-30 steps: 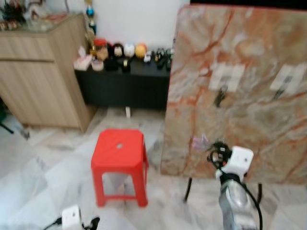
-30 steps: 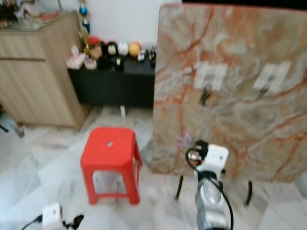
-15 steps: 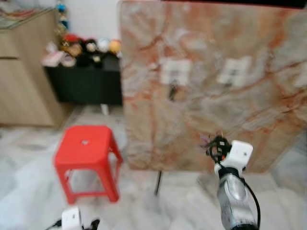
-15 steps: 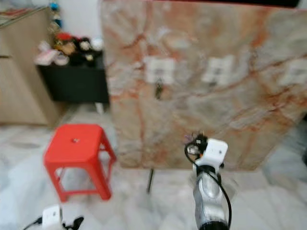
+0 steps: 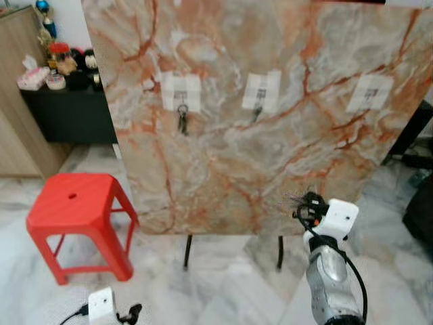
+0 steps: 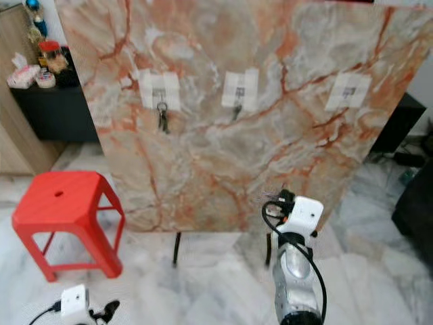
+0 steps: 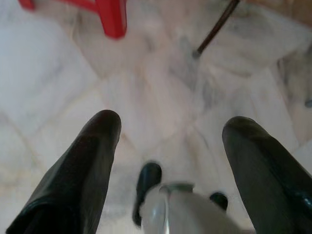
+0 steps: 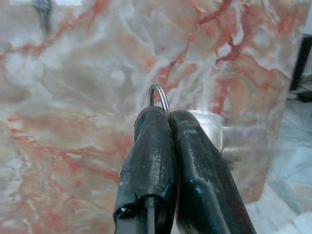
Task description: Hang keys on a hook
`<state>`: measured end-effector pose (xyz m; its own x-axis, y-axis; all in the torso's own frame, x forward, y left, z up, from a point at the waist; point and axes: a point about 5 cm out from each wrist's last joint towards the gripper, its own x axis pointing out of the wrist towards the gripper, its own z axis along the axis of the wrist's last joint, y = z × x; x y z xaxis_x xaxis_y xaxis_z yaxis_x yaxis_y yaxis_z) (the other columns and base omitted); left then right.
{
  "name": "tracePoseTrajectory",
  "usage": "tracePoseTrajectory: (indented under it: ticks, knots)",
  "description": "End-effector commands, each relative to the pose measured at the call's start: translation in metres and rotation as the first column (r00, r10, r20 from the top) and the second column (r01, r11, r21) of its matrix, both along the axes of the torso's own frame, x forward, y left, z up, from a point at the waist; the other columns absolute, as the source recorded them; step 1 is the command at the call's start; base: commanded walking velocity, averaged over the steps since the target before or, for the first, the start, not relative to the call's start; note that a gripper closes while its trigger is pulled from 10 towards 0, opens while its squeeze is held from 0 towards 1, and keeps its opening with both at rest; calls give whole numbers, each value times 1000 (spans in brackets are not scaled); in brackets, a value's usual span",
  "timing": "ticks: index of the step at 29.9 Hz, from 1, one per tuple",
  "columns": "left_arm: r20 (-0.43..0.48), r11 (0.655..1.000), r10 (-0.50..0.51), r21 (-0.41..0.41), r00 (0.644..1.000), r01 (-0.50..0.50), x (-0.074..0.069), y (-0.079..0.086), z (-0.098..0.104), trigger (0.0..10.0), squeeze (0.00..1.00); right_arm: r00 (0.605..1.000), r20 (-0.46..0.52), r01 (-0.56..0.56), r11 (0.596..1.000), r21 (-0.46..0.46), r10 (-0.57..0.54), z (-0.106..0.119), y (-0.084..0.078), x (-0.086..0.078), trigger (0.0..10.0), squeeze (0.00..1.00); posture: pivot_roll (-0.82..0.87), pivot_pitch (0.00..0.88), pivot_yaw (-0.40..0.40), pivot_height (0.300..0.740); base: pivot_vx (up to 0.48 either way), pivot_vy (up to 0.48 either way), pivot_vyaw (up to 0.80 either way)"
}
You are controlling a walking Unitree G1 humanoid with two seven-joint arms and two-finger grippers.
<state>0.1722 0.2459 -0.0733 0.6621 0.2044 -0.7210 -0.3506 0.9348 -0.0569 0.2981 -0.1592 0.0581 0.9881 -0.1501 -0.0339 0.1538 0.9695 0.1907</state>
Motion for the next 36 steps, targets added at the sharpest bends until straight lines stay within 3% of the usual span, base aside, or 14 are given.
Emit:
tracePoseTrajectory:
  ticks: [1,23,28,36]
  knots:
    - [-7,1000,-27,1,1000,27,3,-3,0,10000,0,1000,21,12,1000,-8,-11,4,-5,2,10000,0,13,0,-53,740,0,0,0]
    - [-23,997,-67,-27,997,67,1,-10,-3,10000,0,998,16,57,998,-23,-56,3,-12,2,10000,0,6,0,-49,740,0,0,0]
    - [-23,997,-74,-29,997,73,2,-11,-3,10000,0,995,33,99,995,-17,-99,7,-17,4,10000,0,3,0,-52,740,295,0,0]
    - [-33,996,-80,-33,996,79,0,-12,-4,10000,0,993,29,116,993,-37,-115,7,-21,4,10000,0,3,0,-54,740,301,0,-631]
